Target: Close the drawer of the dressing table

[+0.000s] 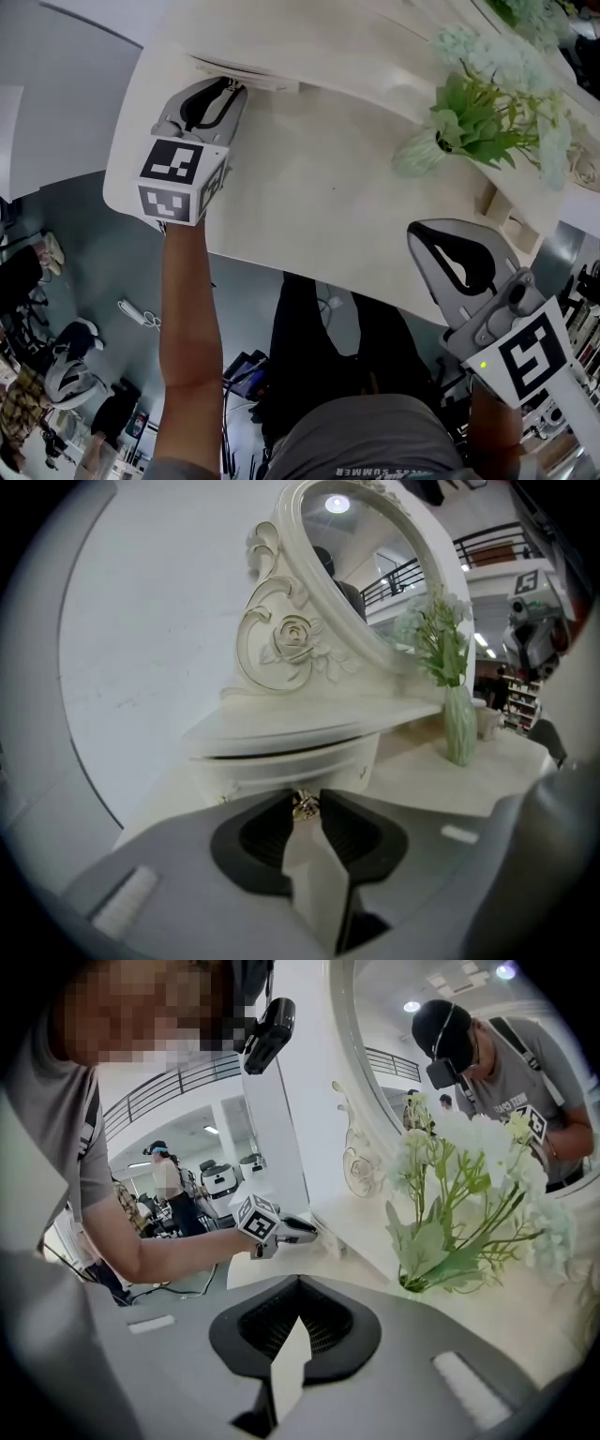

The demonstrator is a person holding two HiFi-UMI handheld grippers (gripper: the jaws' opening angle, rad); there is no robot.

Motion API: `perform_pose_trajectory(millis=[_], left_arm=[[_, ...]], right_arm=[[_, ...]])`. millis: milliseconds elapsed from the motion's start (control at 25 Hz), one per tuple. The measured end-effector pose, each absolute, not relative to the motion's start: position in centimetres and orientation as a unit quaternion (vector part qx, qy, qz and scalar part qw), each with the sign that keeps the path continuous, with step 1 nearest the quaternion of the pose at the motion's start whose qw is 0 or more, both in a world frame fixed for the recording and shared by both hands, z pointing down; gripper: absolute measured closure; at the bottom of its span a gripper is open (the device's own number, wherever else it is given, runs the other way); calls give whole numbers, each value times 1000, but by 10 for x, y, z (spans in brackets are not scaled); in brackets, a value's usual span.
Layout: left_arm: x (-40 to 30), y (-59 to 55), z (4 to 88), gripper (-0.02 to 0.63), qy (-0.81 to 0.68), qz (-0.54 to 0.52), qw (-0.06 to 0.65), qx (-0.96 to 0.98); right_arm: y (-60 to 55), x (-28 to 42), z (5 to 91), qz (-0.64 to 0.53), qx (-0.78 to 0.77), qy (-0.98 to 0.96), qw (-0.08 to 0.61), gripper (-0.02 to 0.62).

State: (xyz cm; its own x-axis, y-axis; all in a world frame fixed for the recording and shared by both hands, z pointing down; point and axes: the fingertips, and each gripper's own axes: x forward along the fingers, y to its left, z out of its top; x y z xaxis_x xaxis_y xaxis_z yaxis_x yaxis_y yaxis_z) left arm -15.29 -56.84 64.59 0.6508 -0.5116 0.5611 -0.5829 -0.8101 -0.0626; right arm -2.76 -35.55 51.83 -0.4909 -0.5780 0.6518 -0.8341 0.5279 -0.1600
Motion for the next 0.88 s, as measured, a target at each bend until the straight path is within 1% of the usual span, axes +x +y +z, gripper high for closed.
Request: perform_pose_trajectory(millis=[200, 520, 560, 640, 680, 720, 880], left_arm=[[-139, -582, 646, 515, -293, 296, 57, 907], [-139, -583, 645, 512, -296, 293, 66, 907], [-138, -582, 645, 500, -297, 293, 69, 906], [-137, -580, 644, 437, -298, 294, 70, 905], [-138, -578, 642, 419, -299, 295, 71, 905], [-140, -576, 640, 410, -300, 296, 72, 904], [-154, -564, 627, 409, -311, 299, 77, 899]], right_arm=[[-355, -22, 519, 236, 428, -829, 271, 595], [-355, -18, 514, 234, 432, -830, 265, 595], [-355, -17, 512, 233, 432, -830, 264, 595], [-356, -17, 509, 229, 433, -831, 262, 595], [-356, -16, 506, 227, 433, -832, 262, 595], [-355, -16, 504, 226, 433, -832, 262, 595], [-354, -14, 491, 214, 433, -837, 257, 595]])
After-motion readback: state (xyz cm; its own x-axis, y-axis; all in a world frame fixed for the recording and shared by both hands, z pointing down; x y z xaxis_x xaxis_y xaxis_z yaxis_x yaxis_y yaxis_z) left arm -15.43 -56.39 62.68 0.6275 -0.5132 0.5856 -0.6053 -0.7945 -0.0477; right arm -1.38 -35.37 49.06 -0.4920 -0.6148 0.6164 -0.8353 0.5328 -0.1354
